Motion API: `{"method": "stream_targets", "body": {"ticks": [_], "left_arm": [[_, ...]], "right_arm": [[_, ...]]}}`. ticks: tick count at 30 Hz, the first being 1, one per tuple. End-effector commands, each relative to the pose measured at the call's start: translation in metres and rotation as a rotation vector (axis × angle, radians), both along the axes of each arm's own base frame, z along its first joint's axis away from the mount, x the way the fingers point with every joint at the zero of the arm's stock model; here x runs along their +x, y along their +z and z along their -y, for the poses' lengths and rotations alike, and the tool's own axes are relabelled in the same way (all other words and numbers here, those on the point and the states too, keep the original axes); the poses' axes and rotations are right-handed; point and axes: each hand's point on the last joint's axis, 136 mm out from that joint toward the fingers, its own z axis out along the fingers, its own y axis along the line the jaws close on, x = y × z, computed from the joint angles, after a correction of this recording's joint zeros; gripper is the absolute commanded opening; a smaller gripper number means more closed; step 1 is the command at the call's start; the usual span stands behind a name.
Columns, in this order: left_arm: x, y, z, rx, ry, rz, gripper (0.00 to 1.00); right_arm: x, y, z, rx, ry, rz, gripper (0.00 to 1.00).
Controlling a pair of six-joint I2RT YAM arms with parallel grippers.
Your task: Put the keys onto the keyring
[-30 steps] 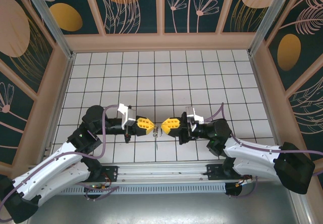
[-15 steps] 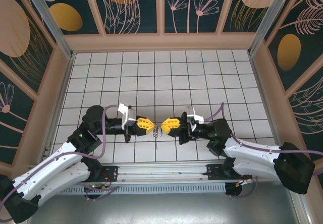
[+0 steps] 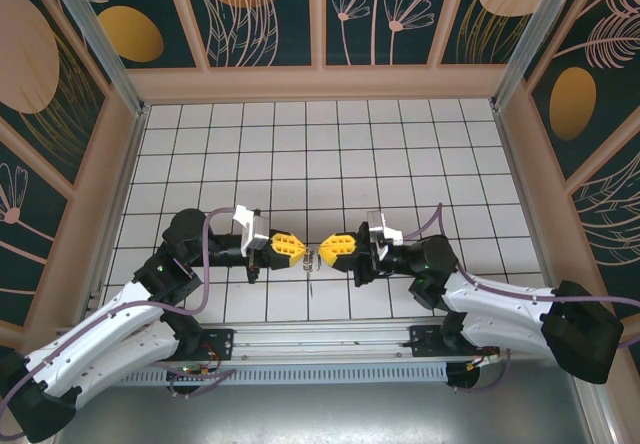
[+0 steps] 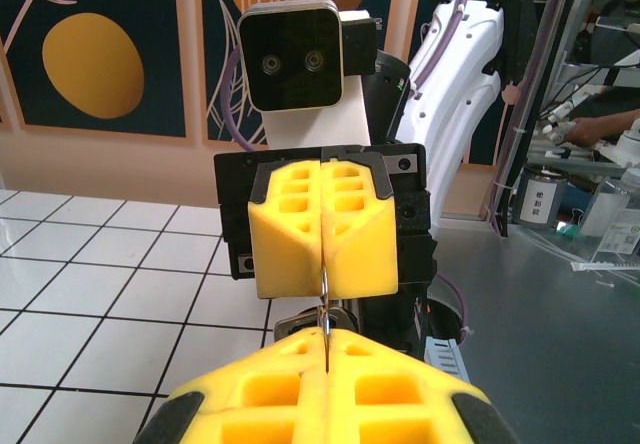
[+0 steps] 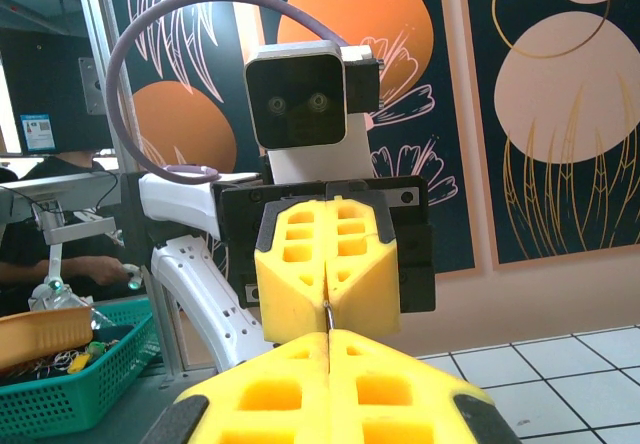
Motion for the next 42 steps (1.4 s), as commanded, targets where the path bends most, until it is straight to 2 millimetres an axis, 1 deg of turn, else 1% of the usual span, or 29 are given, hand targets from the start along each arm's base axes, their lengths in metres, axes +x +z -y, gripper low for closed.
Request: {"method": "stream_targets", "body": {"ticks": [1,12,17,32,42], "left_arm": [[-0.0059,0.0182,-0.0021,-0.053,-0.014,0.047,0.0],[-0.0079,0.0195,-0.0024,-0.054,-0.024,0.051,0.0],[-0.0067,0.019,-0.0019,-0.047,-0.021,0.049,0.0],[-0.0045,0.0161,0.0012,-0.038,-0.025,0.044,0.0],[-0.0051,0.0161,0.0004,-0.04,-0.024,0.045,0.0]], "right_arm": [[-0.0024,0.0149,0.0069,0.057,-0.002,0.031,0.0],[-0.0039,0.0163,0.0097,0.067,-0.004,0.035,0.0],[-0.0047,0.0135,0.012,0.065,-0.008,0.03,0.0],[-0.0061,0.0122,0.0061,0.055,0.027,0.03,0.0],[-0.0049,0.012,0.0064,0.058,0.018,0.027,0.0]]}}
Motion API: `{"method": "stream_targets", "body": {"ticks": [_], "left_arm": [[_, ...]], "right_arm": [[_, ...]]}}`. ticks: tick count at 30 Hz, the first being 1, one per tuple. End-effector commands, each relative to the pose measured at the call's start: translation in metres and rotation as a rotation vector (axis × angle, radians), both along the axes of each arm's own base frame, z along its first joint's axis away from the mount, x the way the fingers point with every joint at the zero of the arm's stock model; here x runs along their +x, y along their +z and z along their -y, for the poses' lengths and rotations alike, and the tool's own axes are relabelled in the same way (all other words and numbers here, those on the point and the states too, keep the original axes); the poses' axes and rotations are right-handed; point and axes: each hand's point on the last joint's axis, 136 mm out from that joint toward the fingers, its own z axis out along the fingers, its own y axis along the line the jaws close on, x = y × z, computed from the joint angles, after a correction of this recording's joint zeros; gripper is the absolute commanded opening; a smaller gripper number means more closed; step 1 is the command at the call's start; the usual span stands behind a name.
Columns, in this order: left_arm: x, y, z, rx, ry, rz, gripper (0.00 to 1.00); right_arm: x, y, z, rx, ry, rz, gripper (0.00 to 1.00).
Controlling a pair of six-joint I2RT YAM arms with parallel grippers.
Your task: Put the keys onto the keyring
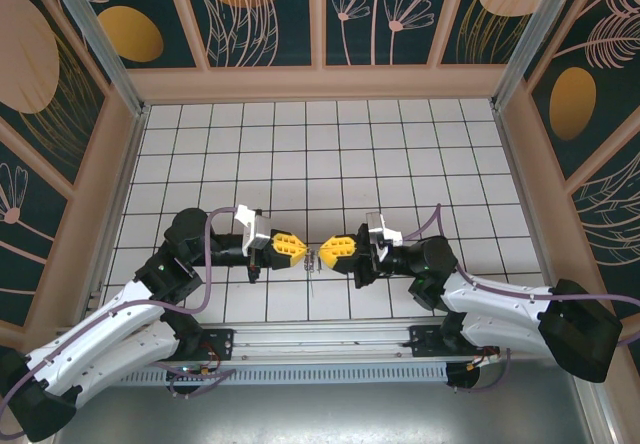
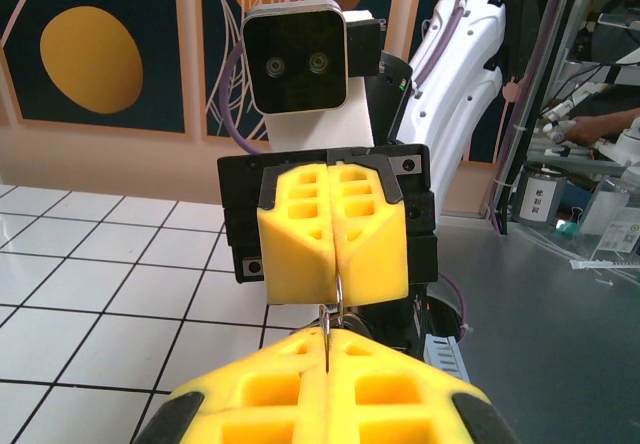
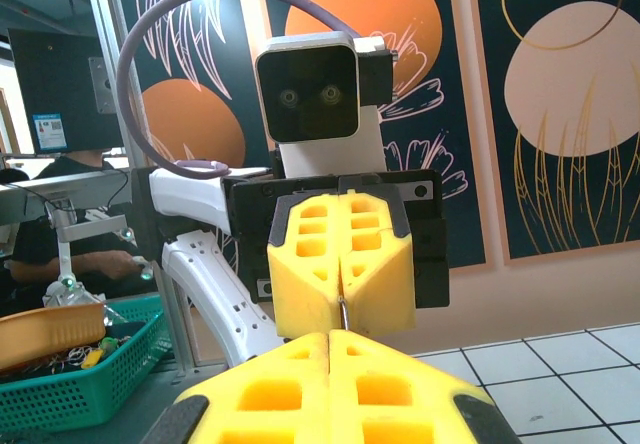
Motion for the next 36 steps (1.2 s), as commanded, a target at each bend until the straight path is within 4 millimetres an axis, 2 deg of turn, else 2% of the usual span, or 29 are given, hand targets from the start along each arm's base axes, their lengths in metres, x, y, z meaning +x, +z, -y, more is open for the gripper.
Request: {"method": "stream_targets", "body": {"ticks": [1,36], "left_arm": [[-0.006,0.0184,-0.0009,-0.046,-0.022,0.052,0.0],[-0.0066,0.0192,-0.002,-0.05,-0.018,0.054,0.0]], "right_arm": [[-0.0019,0.0162,0.0075,0.065,-0.008,0.037,0.0],[0.0008,0.0133,0.0097,0.068,-0.028,0.027,0.0]]}}
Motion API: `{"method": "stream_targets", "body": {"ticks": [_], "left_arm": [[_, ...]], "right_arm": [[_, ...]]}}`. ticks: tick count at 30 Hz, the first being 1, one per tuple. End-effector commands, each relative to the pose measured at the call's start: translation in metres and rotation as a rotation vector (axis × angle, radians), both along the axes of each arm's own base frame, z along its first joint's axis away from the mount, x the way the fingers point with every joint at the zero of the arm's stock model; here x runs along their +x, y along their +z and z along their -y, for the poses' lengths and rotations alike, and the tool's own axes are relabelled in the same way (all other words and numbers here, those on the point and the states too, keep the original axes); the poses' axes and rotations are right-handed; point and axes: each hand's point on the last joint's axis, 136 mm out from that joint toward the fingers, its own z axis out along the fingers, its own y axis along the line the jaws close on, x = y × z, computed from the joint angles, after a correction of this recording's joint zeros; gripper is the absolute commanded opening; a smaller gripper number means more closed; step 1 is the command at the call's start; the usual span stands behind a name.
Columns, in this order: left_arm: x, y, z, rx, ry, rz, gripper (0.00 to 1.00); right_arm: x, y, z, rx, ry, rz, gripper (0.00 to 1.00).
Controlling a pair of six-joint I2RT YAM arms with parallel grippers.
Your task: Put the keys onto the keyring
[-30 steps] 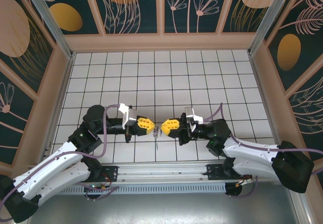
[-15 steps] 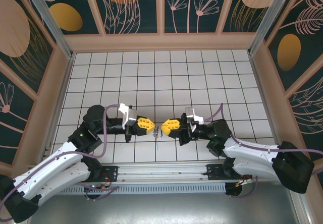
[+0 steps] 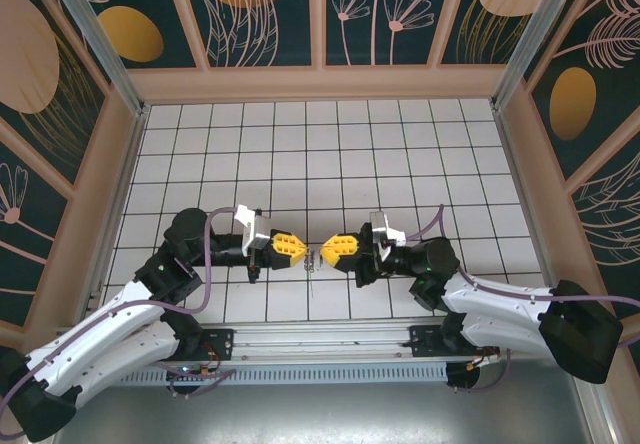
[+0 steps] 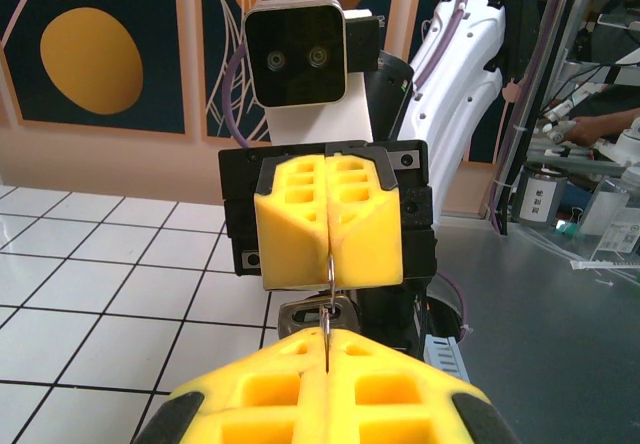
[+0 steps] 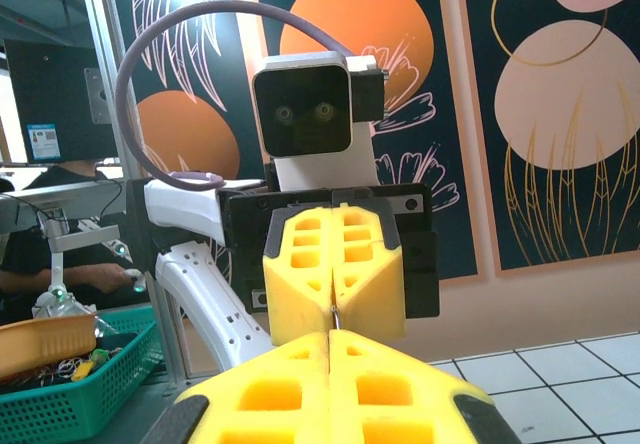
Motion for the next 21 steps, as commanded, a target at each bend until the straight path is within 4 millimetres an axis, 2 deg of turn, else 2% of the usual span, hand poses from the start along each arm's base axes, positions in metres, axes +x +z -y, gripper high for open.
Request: {"method": "stream_targets", "body": {"ticks": [1,21], "left_arm": [[-0.0065,0.019,-0.002,-0.05,-0.018,0.054,0.0],[-0.0051,0.0181,-0.001,-0.043,-0.015,0.051,0.0]], "right_arm": [[-0.002,0.0104,0.005,0.044,-0.003,0.026,0.0],[-0.0055,0.0094,0.0019,0.035,0.032,0.027,0.0]]}}
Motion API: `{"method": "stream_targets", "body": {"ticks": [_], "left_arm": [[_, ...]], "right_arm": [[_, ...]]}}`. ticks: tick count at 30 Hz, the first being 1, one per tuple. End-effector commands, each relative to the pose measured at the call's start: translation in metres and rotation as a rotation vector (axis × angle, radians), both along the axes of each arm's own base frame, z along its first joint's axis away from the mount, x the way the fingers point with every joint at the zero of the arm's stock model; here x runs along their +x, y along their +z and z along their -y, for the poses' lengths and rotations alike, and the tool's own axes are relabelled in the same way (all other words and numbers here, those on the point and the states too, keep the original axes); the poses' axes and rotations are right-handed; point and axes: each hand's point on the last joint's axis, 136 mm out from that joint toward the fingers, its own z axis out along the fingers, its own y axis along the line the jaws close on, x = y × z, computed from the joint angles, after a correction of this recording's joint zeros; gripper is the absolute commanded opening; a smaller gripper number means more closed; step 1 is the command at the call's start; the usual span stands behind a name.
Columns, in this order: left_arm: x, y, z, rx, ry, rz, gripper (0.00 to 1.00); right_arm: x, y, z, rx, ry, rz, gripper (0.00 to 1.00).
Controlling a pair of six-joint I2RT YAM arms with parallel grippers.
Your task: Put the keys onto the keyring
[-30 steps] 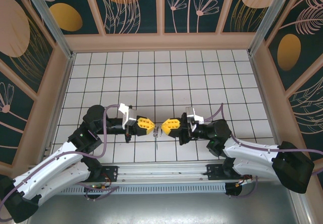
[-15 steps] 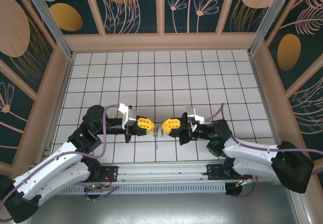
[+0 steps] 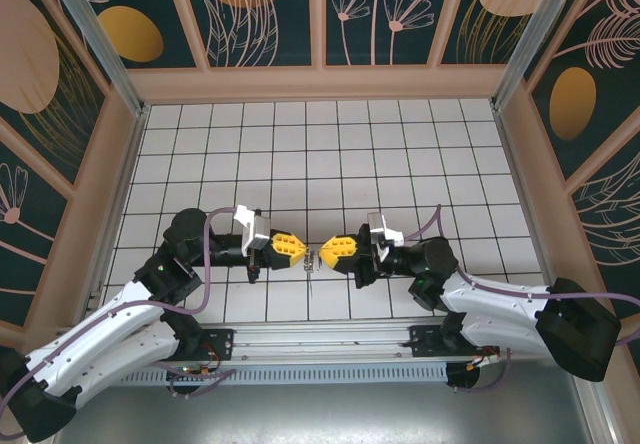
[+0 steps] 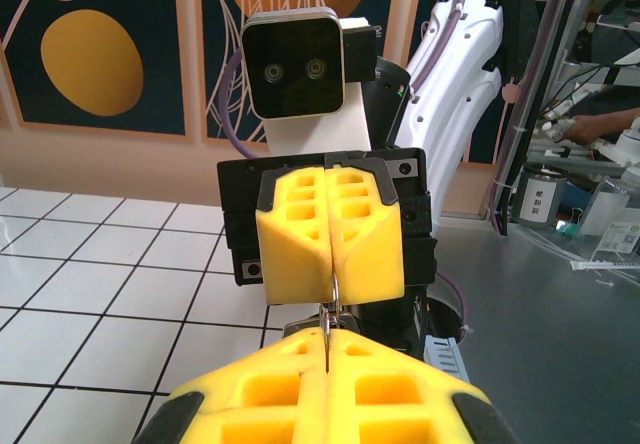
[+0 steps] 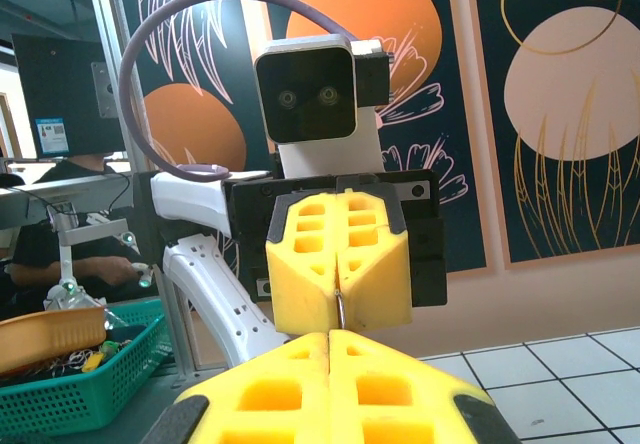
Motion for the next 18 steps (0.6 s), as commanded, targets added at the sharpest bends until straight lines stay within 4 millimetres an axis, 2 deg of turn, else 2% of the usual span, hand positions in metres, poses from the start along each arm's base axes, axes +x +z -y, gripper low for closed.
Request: {"method": "stream_targets", "body": {"ticks": [1,18], "left_arm": [[-0.0046,0.0174,-0.0007,-0.041,-0.015,0.048,0.0],[-0.0053,0.0179,-0.0007,-0.043,-0.019,0.049,0.0]], "right_arm": [[-0.0038,0.013,0.004,0.046,0.012,0.03,0.0],[-0.0008,0.0141,0.0024,0.048,0.003,0.027,0.0]]}}
